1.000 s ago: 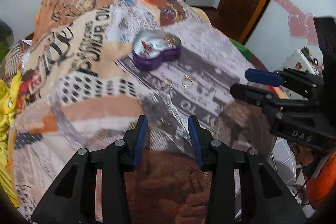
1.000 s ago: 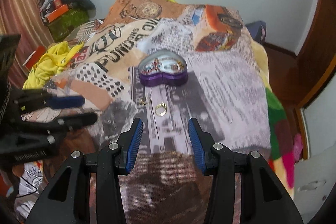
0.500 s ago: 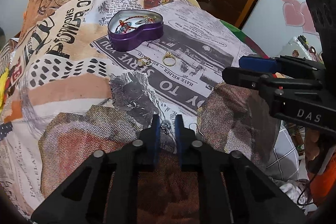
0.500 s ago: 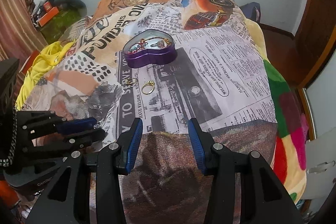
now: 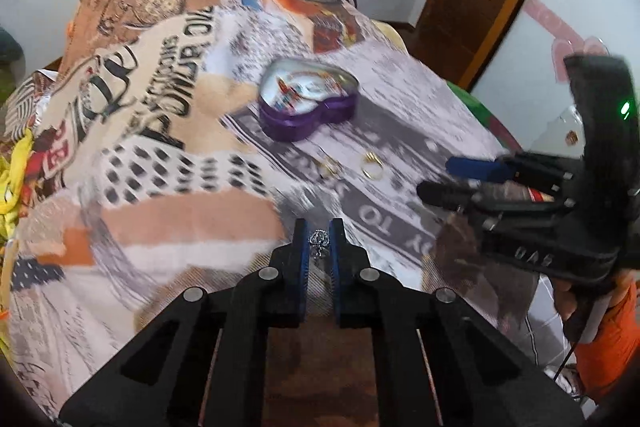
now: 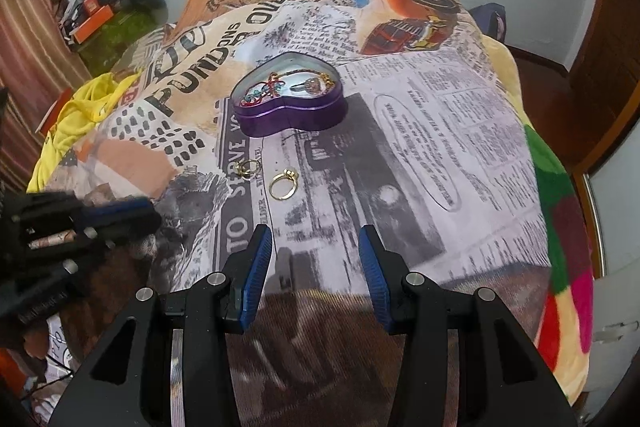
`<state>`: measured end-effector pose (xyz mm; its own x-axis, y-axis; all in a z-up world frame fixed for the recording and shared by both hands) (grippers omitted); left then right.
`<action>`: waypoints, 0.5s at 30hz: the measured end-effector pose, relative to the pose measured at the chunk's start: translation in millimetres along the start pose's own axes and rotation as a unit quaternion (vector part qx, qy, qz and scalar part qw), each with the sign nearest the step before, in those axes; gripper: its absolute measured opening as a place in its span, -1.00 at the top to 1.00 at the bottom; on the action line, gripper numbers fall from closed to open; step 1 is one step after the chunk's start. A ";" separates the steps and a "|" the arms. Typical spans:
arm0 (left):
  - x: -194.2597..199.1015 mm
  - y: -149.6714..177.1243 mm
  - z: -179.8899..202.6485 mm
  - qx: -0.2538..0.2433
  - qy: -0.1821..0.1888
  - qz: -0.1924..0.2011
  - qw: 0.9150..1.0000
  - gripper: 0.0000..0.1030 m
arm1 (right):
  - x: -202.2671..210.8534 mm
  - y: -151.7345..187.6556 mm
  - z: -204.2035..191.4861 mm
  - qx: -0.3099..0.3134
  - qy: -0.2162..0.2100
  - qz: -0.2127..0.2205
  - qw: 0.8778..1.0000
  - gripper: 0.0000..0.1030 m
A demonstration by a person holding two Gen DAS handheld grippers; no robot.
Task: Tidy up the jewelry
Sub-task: 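Carry the earring to the tin with the left tool while the right tool grasps a gold ring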
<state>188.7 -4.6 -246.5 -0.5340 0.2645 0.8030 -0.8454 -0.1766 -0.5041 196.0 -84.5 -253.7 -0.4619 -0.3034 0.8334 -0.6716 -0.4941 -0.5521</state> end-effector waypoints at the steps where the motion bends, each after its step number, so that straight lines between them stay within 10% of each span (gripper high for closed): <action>1: 0.7 -3.9 -2.7 0.003 0.000 0.004 1.000 0.84 | -3.0 -1.8 -1.5 0.003 -0.002 -0.002 1.000 0.20; 15: -9.1 -22.4 -19.7 0.014 0.002 0.020 1.000 0.84 | -34.0 -17.6 -14.8 0.019 -0.010 -0.002 1.000 0.20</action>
<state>212.3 15.6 -248.8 -0.5672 0.2599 0.7815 -0.8230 -0.2125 -0.5267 215.0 -53.5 -272.7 -0.4471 -0.3182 0.8360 -0.6511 -0.5250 -0.5481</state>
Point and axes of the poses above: each gripper's, at about its wrist camera, not at the fingertips, and x roughly against the way its jaws point, z to its right, y to its underside, the point moved 5 cm from there along -x, roughly the way its jaws point, and after that the axes turned 14 degrees about x, right-handed, at the moved point
